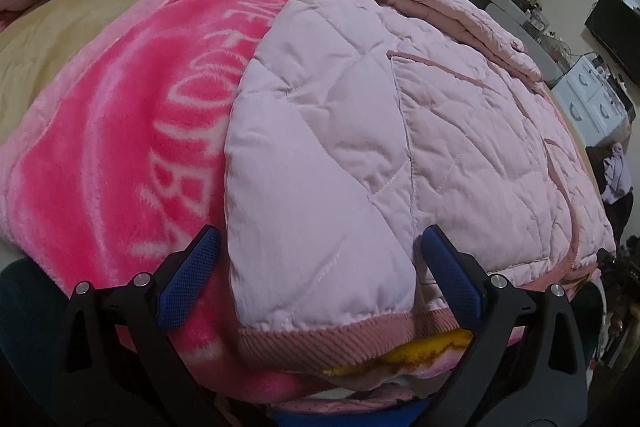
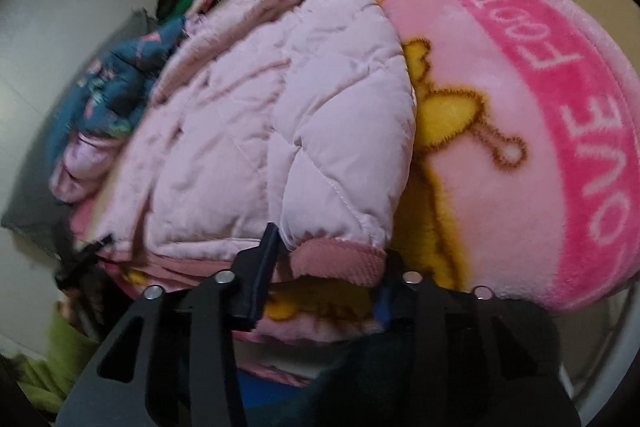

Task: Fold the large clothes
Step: 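Grasp the ribbed hem with the left gripper while the right gripper grasps it too, then lift the hem with both grippers and fold it toward the collar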

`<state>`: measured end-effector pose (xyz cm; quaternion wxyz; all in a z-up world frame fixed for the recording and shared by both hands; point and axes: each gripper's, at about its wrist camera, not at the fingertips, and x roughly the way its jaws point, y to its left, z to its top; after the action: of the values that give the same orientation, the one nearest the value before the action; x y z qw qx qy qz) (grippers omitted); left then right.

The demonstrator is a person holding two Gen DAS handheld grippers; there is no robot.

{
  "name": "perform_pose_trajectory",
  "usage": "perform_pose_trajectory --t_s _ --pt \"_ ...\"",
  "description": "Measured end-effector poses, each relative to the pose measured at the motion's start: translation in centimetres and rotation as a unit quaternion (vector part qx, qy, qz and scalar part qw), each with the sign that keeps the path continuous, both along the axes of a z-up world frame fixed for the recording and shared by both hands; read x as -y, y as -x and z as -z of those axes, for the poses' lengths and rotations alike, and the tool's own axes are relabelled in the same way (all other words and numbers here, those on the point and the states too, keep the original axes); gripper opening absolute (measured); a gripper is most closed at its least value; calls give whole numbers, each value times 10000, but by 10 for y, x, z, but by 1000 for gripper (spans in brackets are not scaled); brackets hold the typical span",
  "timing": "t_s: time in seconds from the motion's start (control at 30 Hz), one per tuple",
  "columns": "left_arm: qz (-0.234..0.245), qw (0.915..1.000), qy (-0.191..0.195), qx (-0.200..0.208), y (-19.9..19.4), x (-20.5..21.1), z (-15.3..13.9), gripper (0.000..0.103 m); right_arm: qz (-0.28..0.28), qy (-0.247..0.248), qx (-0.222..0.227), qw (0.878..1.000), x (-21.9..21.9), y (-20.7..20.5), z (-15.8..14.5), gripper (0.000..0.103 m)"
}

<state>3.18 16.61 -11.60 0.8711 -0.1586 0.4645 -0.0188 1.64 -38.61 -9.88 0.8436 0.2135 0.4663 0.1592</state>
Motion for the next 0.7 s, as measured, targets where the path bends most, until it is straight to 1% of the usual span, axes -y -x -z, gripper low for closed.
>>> perform_pose_trajectory --t_s 0.07,0.13,0.17,0.23,0.27,0.3,0.33,0.4,0.43,0.47,0.53,0.63,0.7 --pt "-7 10000 71 31 1 1 -1 93 32 -153 -55 9999 2 -3 4 41" --pt "-4 10000 72 65 1 2 -2 84 106 -442 -124 9989 6 -7 9 46" --pt "-5 9999 70 92 1 3 -3 80 144 -577 -143 9981 7 -10 11 46" --pt "-9 9998 80 165 2 3 -7 57 158 -661 -140 9976 6 -15 13 46" --pt "-43 9998 53 193 2 3 -9 50 136 -607 -114 9980 3 -16 12 44" --pt "0 9994 160 295 3 3 -13 28 121 -564 -82 9983 1 -18 10 38" --pt "8 9991 220 372 3 3 -18 21 93 -540 3 9985 -2 -19 5 28" --pt "46 9987 139 492 2 7 -27 14 33 -444 247 9987 -6 -19 -8 20" --pt "64 9982 118 584 1 9 -33 12 -7 -375 392 9985 -9 -20 -17 18" --pt "76 9978 143 648 0 10 -38 12 -38 -334 513 9981 -11 -21 -23 17" --pt "112 9961 190 857 -4 12 -54 10 -115 -248 876 9958 -17 -22 -45 16" --pt "203 9926 45 1198 -10 18 -78 9 -182 -165 1296 9913 -24 -27 -73 15" --pt "239 9901 35 1382 -17 21 -94 9 -204 -90 1533 9879 -28 -32 -90 14"
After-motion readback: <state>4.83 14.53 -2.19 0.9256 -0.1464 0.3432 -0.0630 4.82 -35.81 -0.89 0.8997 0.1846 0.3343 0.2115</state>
